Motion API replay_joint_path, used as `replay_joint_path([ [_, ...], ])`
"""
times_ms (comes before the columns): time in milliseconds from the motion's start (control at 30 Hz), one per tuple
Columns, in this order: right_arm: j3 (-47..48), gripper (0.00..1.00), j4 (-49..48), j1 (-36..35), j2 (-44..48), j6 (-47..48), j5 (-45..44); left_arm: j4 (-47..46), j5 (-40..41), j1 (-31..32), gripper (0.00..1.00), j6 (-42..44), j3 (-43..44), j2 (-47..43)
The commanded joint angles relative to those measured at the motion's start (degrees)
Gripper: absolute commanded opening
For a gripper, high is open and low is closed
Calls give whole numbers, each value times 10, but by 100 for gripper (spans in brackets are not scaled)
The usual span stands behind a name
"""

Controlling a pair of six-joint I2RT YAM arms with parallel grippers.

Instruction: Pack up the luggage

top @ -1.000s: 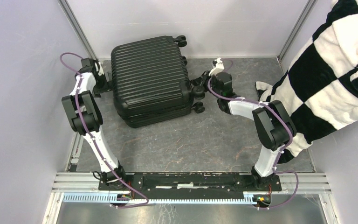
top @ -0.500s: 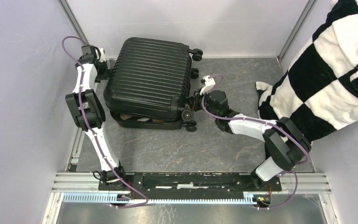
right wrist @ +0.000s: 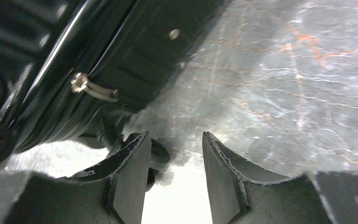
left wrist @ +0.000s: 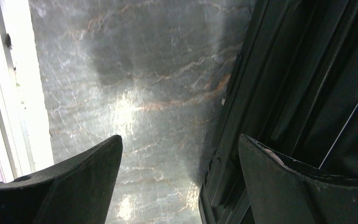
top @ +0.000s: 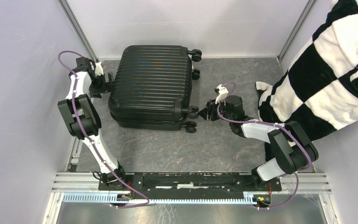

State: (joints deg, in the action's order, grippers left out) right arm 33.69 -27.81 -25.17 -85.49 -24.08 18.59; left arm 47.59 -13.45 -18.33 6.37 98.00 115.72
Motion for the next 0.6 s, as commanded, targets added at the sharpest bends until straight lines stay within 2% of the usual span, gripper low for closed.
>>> replay_joint_path([
  [0, -21, 53, -126, -4, -7, 31, 100, 11, -33, -14, 100, 29, -30, -52],
  [167, -21, 64, -211, -5, -27, 66, 117, 31, -57, -41, 100, 41, -23, -69],
  [333, 23, 66, -240, -4, -85, 95, 152, 51, -103, -67, 100, 50, -32, -83],
  [567, 86, 68, -272, -1, -149, 117, 229, 58, -120, -81, 100, 77, -68, -88],
])
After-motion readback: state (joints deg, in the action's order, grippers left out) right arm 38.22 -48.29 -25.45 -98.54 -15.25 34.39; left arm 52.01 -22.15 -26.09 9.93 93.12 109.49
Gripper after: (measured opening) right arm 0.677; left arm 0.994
